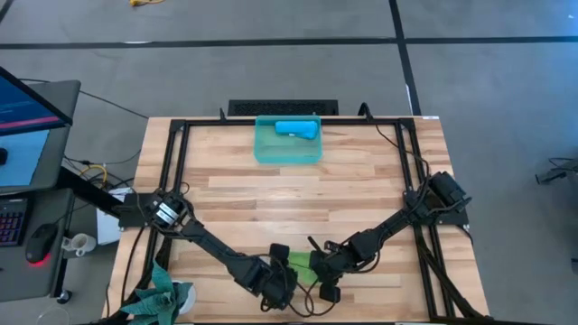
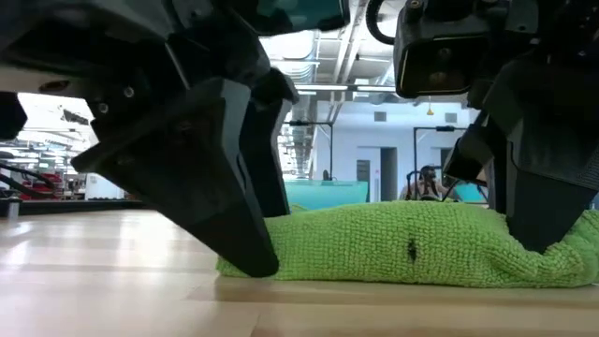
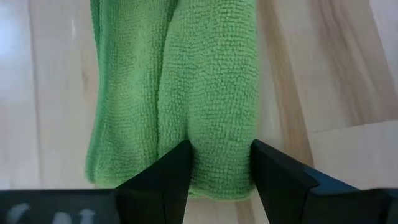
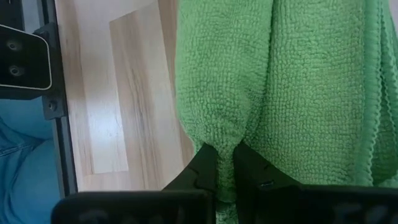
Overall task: Roll microfiber towels into tight, uniform cylinder then place into a basket
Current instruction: Roll the green microfiber cloth
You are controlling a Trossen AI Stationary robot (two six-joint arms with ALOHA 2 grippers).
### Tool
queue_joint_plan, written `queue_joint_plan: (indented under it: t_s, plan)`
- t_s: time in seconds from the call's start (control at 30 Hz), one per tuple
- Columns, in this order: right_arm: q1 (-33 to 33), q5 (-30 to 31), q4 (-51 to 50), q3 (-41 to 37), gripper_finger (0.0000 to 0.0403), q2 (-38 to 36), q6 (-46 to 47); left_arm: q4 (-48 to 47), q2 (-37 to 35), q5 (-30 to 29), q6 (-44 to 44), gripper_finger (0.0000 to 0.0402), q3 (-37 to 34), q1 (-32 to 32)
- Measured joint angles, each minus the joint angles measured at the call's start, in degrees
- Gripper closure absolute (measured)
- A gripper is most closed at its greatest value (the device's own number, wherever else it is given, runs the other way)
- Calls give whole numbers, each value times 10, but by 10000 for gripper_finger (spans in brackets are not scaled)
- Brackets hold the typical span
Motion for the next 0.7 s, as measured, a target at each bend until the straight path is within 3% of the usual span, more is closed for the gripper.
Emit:
queue_joint_plan:
  t_s: [0.17, 0.43, 0.57, 0.7]
  plan:
    - [1, -2, 0, 0, 363, 0, 0, 14, -1, 40, -29, 264, -13, 10]
    - [6, -88, 36, -1, 363, 3, 2, 18, 3, 180, -108, 385, 24, 9]
    - [16, -168, 98, 0, 363, 4, 7, 18, 6, 310, -182, 373, 49, 13]
    - [17, -167, 101, 0, 363, 3, 8, 12, 6, 366, -270, 354, 54, 23]
